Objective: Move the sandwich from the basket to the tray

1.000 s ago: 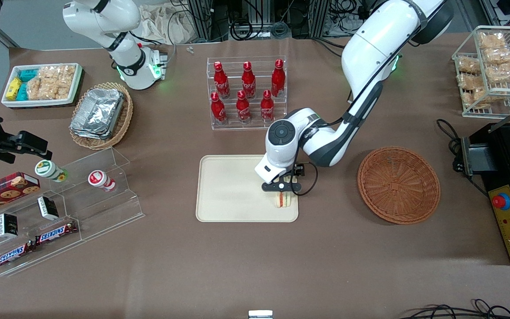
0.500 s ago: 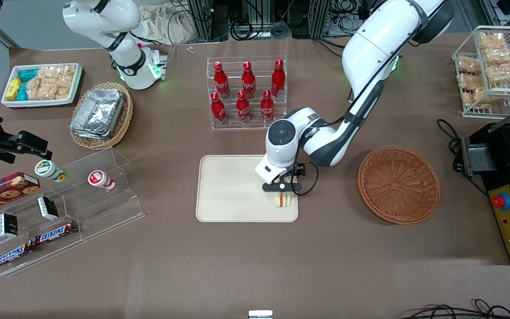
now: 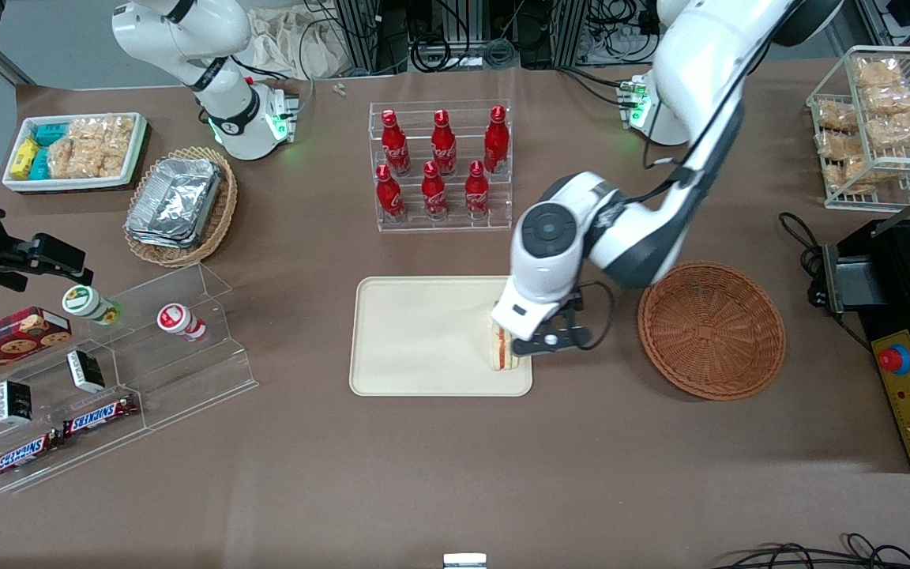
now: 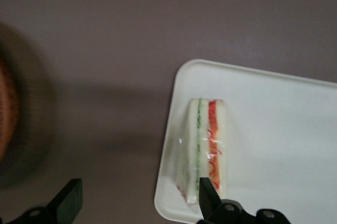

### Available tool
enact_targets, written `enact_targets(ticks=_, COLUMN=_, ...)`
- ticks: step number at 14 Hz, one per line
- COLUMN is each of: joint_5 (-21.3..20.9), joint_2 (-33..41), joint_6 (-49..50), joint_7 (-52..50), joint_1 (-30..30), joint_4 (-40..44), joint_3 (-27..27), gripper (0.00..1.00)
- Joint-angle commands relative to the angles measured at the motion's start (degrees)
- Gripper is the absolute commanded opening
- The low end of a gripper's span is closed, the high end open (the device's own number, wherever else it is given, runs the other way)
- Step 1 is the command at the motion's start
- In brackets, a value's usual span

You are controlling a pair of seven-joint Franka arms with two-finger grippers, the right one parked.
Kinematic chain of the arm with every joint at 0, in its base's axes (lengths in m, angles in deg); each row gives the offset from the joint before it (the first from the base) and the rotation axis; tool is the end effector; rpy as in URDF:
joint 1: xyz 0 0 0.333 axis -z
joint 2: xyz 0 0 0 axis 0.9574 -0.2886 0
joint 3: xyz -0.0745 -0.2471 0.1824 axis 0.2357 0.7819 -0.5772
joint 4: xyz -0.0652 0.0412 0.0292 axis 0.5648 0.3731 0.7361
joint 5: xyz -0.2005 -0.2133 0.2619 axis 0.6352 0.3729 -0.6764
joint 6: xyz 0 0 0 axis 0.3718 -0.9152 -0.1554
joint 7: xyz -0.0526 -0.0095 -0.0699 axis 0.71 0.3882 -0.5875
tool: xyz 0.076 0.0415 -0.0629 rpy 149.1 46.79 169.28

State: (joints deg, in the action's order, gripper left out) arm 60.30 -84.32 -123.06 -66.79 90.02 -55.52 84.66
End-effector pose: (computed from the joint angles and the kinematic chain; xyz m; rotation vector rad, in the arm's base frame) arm 0.5772 -0.3742 0.3609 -3.0743 -0.2810 -0.0668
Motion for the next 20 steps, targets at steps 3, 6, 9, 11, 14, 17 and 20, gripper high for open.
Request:
enact_targets(ticks=3, joint_5=2.45, joint_2=5.4, joint_6=3.31, joint_7=1.56, joint_1=-4.48, joint_4=-1.1, joint_3=0.34, gripper=1.0)
enact_targets(ticks=6, joint_5=4.82, joint_2=8.21, joint_6=8.47, joint_7=10.51, joint_1=-7.9, joint_4=-0.92, joint_3=0.16, gripper=1.0)
enact_targets(ticks=9, joint_5=8.42, joint_2=10.93, joint_6=11.74, joint_7=17.11, joint_1=-12.12, joint_4=-0.83, joint_3=0.16, gripper=1.0)
enact_targets(ticks=11, joint_5=11.5, joint_2=13.48, joint_6=12.79, joint_7=21.59, joint_1=-14.15, joint_4=-1.01, joint_3=-0.01, gripper=1.0)
enact_targets(ticks=14, joint_5=12.13, joint_2=16.29, joint_6=17.01, joint_7=28.01, joint_1=-16.18, joint_4=-1.1, joint_3=-0.97, gripper=1.0)
enact_targets(ticks=17, joint_5=15.55, joint_2=20.33, joint_6=21.75, joint_7=35.81, joint_1=-15.92, joint_4=-1.27, joint_3=-6.94, gripper=1.0)
enact_targets(ticks=20, joint_5=17.4, joint_2=25.25, joint_6=27.47, joint_7=44.26, joint_1=-14.86, joint_4=-1.53, joint_3=-13.8, gripper=1.0)
